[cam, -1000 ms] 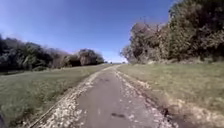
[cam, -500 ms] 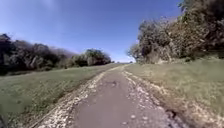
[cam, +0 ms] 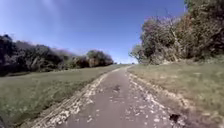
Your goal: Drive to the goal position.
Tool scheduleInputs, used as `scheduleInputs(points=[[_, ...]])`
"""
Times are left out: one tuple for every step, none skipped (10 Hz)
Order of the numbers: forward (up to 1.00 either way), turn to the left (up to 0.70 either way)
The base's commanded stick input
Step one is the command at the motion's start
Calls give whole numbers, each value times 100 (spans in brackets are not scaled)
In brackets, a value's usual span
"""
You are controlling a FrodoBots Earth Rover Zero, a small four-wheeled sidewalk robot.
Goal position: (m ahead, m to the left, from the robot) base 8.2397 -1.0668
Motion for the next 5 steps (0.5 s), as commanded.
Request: scheduleInputs(points=[[100, 0], [100, 0], [100, 0], [100, 0], [100, 0]])
